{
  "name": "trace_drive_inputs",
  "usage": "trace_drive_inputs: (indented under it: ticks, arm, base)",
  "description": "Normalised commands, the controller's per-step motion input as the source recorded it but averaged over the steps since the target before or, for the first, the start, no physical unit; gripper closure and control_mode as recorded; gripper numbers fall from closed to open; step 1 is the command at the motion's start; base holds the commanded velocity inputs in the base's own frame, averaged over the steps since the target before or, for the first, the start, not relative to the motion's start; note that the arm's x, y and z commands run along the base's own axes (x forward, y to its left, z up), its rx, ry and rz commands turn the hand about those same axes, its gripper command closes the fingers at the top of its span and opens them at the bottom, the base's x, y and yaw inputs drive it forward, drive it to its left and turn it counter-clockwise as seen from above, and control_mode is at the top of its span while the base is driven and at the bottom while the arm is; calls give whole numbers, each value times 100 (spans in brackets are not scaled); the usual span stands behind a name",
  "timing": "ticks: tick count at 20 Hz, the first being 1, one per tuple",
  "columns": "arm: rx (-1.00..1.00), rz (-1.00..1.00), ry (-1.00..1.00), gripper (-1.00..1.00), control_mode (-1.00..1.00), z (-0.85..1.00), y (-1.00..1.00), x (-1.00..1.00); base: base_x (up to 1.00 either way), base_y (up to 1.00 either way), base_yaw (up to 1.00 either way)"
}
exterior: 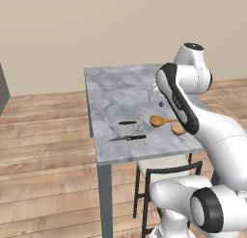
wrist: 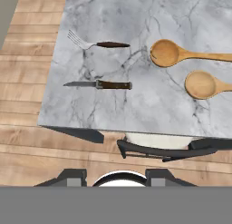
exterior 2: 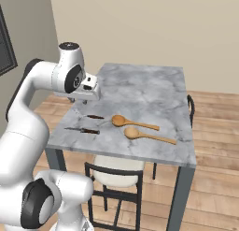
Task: Pick up the metallic utensils from the counter and place them in the open drawer. Make sure not to pick up any wooden utensils.
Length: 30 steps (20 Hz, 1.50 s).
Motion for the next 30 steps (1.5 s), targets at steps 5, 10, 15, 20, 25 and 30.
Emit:
trace_drive_inputs:
  ticks: [5,10,15,20,25,30]
  arm:
    - [0,0,0,-100,-100,0,3,3]
    - [0,14,0,-100,-100,-3,0,15]
    - [-2,38,0,-100,-100,-16,1,23]
    - [-10,51,0,-100,-100,-34,7,30]
    - [-22,55,0,-100,-100,-39,21,14]
    - [-24,42,1,-100,-100,-37,22,17]
  base:
    - [0,0,0]
    - [0,0,0]
    - [0,0,0]
    - [0,0,0]
    - [0,0,0]
    - [0,0,0]
